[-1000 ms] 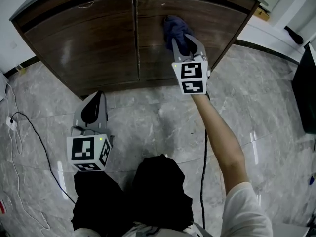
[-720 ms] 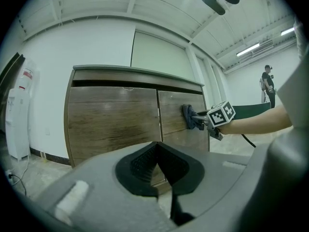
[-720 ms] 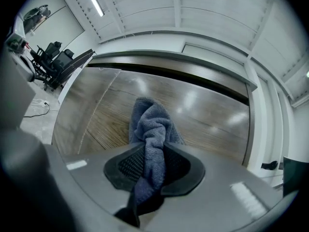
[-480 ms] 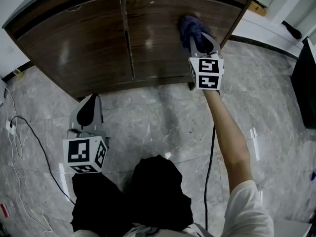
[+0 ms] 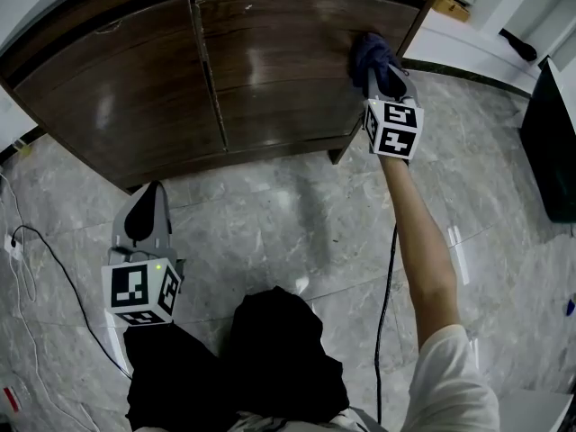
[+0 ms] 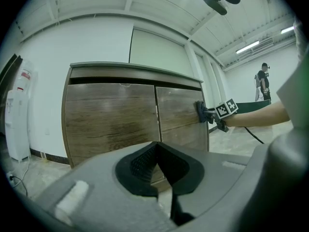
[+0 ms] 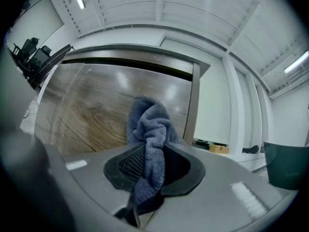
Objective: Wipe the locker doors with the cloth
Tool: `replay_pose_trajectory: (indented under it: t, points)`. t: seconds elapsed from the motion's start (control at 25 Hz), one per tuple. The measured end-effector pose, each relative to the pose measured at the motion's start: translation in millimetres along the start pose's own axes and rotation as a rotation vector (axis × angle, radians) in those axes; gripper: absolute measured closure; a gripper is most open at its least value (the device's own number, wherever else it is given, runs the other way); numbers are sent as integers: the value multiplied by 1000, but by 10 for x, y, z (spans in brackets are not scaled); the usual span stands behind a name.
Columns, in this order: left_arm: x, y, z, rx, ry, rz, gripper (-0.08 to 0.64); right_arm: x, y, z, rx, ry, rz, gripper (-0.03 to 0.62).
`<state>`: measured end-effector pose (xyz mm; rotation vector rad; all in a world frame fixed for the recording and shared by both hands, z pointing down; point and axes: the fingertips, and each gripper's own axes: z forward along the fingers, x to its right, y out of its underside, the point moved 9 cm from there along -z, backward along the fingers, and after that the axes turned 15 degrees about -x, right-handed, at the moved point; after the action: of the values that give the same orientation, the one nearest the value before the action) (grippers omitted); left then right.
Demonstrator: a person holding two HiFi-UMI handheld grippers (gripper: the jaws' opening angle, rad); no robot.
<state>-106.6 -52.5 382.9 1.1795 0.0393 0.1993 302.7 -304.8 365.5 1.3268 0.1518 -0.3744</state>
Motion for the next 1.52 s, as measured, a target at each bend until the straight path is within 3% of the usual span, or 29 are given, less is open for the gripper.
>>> replay_pose_trajectory:
  t: [0.24, 0.44, 0.68, 0.92, 1.52]
  points:
    - [29, 2, 12, -4, 3, -2, 560, 21, 116, 16, 2, 6, 51, 509]
    - [27, -9, 13, -2, 2, -1, 560, -144, 101, 1, 16, -8, 38, 511]
    - [28, -8, -3, 3, 2, -2, 560, -579, 7, -41, 42, -71, -16, 511]
    - [1, -25, -37, 16, 5, -7, 560, -812, -4, -40, 54, -103, 29, 512]
    - [-56, -46, -92, 37, 5, -13, 560, -1777, -135, -94, 80, -266, -20, 511]
